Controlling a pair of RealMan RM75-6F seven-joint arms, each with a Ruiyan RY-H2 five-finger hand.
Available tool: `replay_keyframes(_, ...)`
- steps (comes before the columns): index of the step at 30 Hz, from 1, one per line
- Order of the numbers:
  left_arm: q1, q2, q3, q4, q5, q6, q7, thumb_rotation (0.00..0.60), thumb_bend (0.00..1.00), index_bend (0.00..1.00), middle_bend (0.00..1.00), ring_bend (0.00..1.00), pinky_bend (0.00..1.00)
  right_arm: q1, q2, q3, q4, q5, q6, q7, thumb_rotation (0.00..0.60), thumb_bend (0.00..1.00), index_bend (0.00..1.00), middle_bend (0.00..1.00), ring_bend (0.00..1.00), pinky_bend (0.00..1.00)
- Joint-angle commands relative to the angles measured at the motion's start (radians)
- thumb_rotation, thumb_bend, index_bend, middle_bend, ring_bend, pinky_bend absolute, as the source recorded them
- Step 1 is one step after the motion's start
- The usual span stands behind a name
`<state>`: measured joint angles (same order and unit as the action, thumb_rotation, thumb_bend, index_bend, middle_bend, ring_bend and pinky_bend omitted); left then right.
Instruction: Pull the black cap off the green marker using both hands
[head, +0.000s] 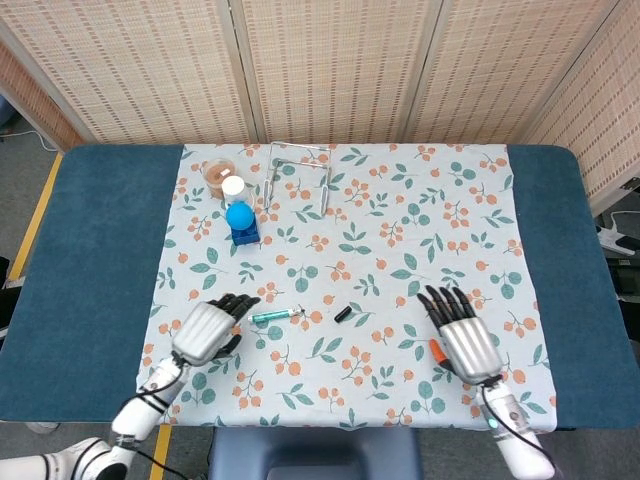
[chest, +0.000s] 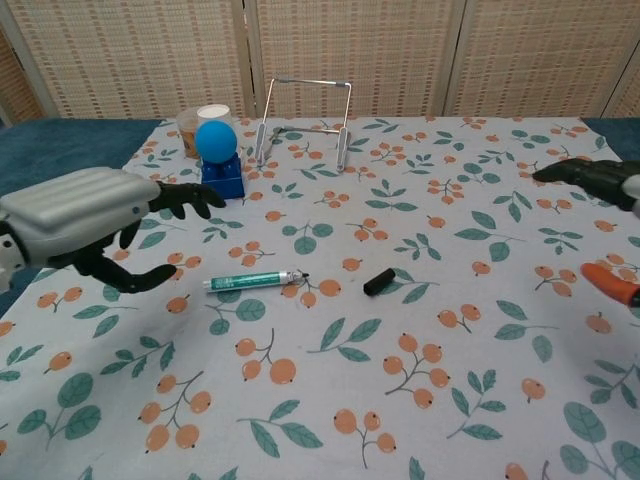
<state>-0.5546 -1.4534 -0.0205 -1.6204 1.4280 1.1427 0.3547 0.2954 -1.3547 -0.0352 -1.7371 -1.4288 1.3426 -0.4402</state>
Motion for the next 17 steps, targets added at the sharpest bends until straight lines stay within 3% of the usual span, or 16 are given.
replay_keyframes(1, 0.203, 0.262, 0.168, -0.014, 0.119, 0.170, -0.408, 0.600, 0.38, 0.06, 0.06, 0.06, 0.31, -0.133, 0.171, -0.101, -0.038, -0.073, 0.147, 0.048, 0.600, 0.30, 0.00, 0.00, 0.00, 0.00)
replay_keyframes(5, 0.324, 0.245, 0.179, 0.113, 0.099, 0.306, -0.504, 0.600, 0.37, 0.05, 0.02, 0.02, 0.23, -0.208, 0.222, -0.128, 0.016, -0.121, 0.245, 0.156, 0.600, 0.27, 0.00, 0.00, 0.00, 0.00)
replay_keyframes(10, 0.363, 0.222, 0.154, 0.213, 0.175, 0.421, -0.564, 0.600, 0.37, 0.03, 0.01, 0.00, 0.22, -0.252, 0.241, -0.123, 0.052, -0.162, 0.304, 0.236, 0.600, 0.25, 0.00, 0.00, 0.00, 0.00)
replay_keyframes(17, 0.384, 0.221, 0.161, 0.226, 0.245, 0.462, -0.561, 0.600, 0.37, 0.02, 0.01, 0.00, 0.22, -0.290, 0.275, -0.125, 0.026, -0.221, 0.345, 0.262, 0.600, 0.25, 0.00, 0.00, 0.00, 0.00)
